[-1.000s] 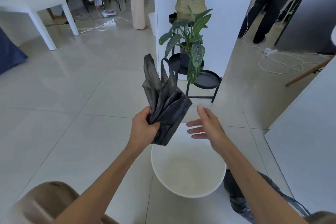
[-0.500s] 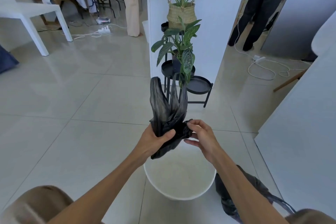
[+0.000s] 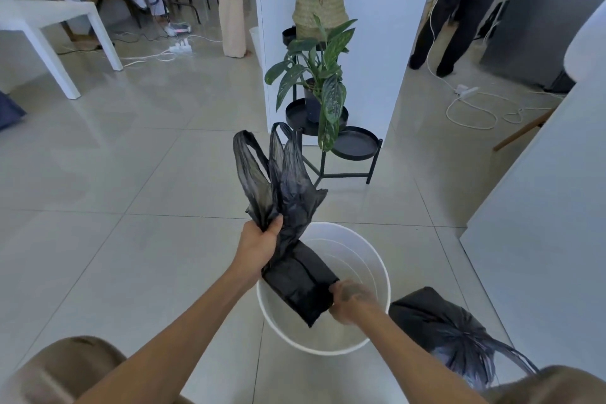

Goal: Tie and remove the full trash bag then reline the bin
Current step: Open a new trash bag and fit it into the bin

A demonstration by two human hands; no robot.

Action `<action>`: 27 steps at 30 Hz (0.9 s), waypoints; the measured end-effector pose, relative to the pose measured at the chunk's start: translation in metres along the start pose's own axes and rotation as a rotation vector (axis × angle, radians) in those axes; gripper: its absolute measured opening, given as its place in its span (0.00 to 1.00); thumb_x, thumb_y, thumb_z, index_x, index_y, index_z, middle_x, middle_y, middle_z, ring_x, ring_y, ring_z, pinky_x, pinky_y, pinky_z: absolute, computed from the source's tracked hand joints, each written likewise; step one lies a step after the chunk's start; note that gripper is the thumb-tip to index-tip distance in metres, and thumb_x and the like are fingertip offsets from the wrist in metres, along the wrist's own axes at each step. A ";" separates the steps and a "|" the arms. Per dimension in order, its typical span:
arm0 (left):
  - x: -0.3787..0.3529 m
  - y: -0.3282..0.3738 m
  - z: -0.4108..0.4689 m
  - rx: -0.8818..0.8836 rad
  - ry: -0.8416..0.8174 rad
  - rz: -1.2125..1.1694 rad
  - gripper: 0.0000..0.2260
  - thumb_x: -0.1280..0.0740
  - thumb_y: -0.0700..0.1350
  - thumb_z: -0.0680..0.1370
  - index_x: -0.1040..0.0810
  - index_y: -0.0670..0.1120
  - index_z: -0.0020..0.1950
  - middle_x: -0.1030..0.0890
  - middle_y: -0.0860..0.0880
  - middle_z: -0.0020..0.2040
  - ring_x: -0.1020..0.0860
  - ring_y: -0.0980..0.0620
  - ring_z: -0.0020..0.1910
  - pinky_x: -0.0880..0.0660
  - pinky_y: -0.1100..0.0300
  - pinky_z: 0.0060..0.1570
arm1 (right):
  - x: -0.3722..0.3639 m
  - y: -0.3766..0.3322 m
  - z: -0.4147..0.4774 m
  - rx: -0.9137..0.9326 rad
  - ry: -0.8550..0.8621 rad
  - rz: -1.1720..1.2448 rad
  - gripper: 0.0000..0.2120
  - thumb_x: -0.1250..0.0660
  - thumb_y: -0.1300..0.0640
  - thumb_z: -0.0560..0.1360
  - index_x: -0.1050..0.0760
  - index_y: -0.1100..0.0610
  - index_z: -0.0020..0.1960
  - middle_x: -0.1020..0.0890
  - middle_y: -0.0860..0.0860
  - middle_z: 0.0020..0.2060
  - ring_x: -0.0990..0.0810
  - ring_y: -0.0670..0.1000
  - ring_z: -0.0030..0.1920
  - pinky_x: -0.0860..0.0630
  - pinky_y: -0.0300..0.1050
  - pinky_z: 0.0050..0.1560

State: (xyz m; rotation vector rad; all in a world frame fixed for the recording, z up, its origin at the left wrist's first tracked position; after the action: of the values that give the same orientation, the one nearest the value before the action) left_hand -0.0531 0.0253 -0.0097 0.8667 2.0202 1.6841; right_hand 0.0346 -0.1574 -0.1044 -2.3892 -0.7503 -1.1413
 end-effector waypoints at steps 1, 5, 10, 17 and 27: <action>-0.002 -0.003 0.000 0.003 -0.009 -0.008 0.12 0.33 0.51 0.81 0.23 0.49 0.63 0.19 0.59 0.48 0.20 0.53 0.50 0.25 0.58 0.53 | -0.001 0.000 0.001 -0.011 -0.012 -0.038 0.20 0.40 0.55 0.79 0.31 0.54 0.70 0.26 0.56 0.68 0.24 0.60 0.66 0.26 0.51 0.62; -0.008 -0.012 -0.002 0.024 -0.021 -0.016 0.08 0.33 0.51 0.81 0.23 0.51 0.58 0.19 0.59 0.47 0.21 0.59 0.46 0.25 0.61 0.48 | 0.017 0.008 -0.004 -0.046 0.051 0.106 0.23 0.39 0.51 0.80 0.33 0.53 0.74 0.29 0.54 0.71 0.26 0.58 0.68 0.28 0.50 0.66; -0.022 -0.017 -0.012 0.025 -0.040 -0.037 0.09 0.31 0.51 0.80 0.21 0.50 0.58 0.17 0.59 0.47 0.18 0.60 0.46 0.24 0.68 0.41 | 0.062 0.005 -0.029 0.091 0.423 0.864 0.12 0.32 0.51 0.79 0.19 0.55 0.59 0.15 0.53 0.53 0.16 0.53 0.50 0.20 0.52 0.59; -0.032 -0.006 -0.027 0.015 -0.475 0.053 0.21 0.24 0.49 0.72 0.19 0.51 0.65 0.14 0.53 0.58 0.18 0.52 0.59 0.24 0.52 0.63 | 0.099 -0.014 -0.048 0.207 0.476 1.295 0.16 0.30 0.46 0.77 0.19 0.55 0.60 0.13 0.53 0.50 0.14 0.50 0.50 0.16 0.50 0.53; -0.023 -0.005 -0.030 0.092 -0.711 -0.017 0.17 0.36 0.39 0.83 0.28 0.45 0.72 0.17 0.45 0.63 0.19 0.48 0.63 0.25 0.48 0.66 | 0.098 -0.015 -0.056 0.303 0.355 1.359 0.22 0.20 0.51 0.69 0.19 0.55 0.61 0.13 0.49 0.54 0.14 0.49 0.53 0.17 0.53 0.57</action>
State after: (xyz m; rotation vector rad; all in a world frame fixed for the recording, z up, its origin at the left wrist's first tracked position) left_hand -0.0557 -0.0129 -0.0102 1.2523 1.5993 1.0531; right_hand 0.0438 -0.1470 0.0082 -1.6840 0.7161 -0.6760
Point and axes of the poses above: each hand's wrist, its own z-axis towards the middle knuckle, its own x-axis out of the back of the hand, y = z × x, the point moved 2 cm from there along z, towards the middle knuckle
